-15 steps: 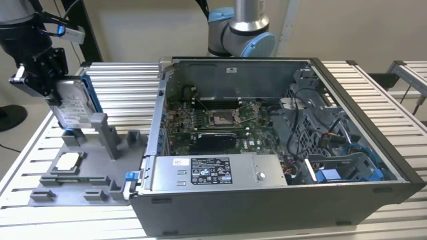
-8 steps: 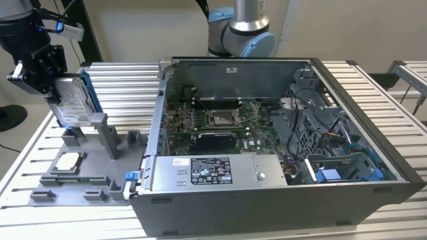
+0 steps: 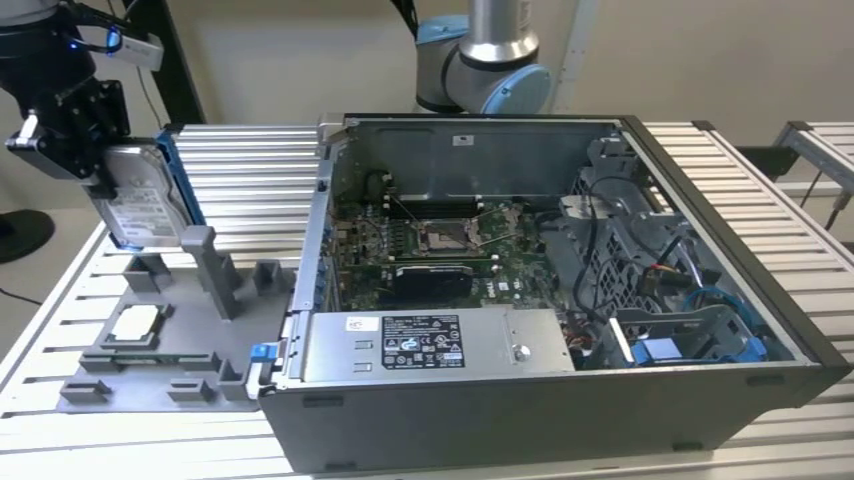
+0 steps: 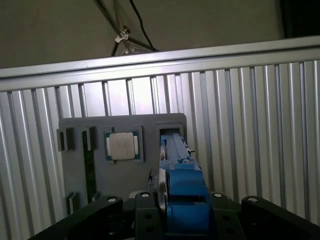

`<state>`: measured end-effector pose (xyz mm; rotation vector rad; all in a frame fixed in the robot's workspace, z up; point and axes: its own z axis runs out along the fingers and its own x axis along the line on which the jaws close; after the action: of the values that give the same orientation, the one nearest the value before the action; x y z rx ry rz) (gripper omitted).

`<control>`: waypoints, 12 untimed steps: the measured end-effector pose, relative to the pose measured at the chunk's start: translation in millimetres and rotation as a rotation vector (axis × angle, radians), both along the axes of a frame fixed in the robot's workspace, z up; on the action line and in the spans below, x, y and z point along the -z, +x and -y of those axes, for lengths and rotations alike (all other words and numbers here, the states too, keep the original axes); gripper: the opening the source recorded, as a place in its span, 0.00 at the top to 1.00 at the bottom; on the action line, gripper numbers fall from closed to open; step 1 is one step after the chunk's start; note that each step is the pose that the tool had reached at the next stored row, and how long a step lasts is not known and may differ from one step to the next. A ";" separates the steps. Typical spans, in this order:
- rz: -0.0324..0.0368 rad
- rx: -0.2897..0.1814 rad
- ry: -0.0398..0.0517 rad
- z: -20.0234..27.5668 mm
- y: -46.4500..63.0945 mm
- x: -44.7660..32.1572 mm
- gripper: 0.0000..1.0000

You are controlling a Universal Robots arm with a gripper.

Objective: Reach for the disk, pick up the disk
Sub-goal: 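Pick up the disk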

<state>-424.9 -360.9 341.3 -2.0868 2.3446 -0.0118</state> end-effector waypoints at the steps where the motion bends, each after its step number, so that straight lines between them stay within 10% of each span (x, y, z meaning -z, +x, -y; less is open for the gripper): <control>1: 0.0001 0.000 0.0000 0.0 0.0 -1.9 1.00; 12: 0.0000 0.000 0.0000 0.0 0.0 -19.8 1.00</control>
<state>-424.9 -360.9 361.1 -2.0869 2.3446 -0.0118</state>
